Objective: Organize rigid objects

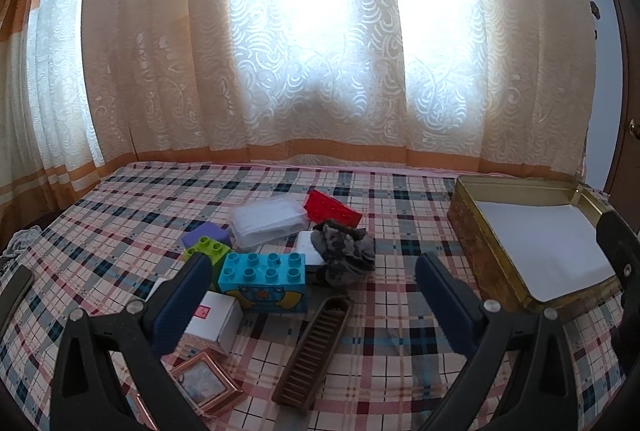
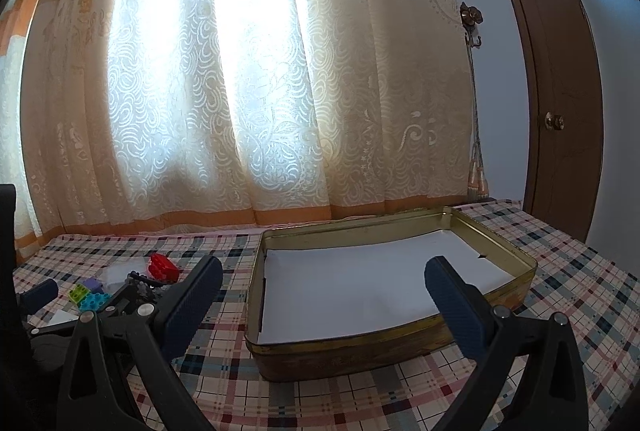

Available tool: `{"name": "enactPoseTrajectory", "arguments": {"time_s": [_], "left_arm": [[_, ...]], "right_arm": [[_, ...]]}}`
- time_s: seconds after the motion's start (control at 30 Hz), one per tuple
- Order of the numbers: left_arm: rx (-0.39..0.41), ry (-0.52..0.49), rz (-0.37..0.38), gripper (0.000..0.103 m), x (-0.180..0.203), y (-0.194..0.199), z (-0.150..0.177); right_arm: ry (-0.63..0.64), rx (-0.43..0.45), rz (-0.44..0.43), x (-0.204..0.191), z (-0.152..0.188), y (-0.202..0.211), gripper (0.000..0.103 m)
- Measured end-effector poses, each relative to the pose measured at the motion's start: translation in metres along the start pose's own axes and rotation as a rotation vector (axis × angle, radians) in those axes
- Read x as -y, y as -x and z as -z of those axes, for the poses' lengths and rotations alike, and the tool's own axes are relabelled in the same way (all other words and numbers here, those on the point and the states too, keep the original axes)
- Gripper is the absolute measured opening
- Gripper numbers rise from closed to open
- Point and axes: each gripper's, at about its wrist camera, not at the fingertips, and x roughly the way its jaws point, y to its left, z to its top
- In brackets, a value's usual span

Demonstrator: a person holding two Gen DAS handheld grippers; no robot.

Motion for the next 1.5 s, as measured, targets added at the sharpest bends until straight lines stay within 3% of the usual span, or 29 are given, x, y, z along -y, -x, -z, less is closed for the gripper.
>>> {"name": "enactPoseTrajectory", "arguments": {"time_s": [0.33, 0.8, 1.07, 1.3, 1.5], "left_arm": [[0.024, -0.01, -0.021, 0.103, -0.001, 0.013, 0.001], [-0.023, 0.022, -0.061, 0.103, -0.029, 0.032, 0.015], [-0.116, 0.038, -0.073, 0.103, -0.062, 0.039, 0.033], [-0.236, 0.028, -0.066, 0.102, -0.115, 0.045, 0.051], [-0.286, 0.03, -0.029, 0.097, -0.123, 0.037, 0.048]], "right_arm": [[0.038, 0.012, 0.006, -0.006, -0.001, 0.001, 0.102], [0.046, -0.012, -0.05, -0.009, 0.0, 0.001, 0.102], [0.075, -0.021, -0.096, -0.017, 0.002, 0.003, 0.102], [0.127, -0.05, -0.197, -0.031, 0.008, 0.006, 0.102], [0.185, -0.076, -0.273, -0.047, 0.013, 0.009, 0.086]]}}
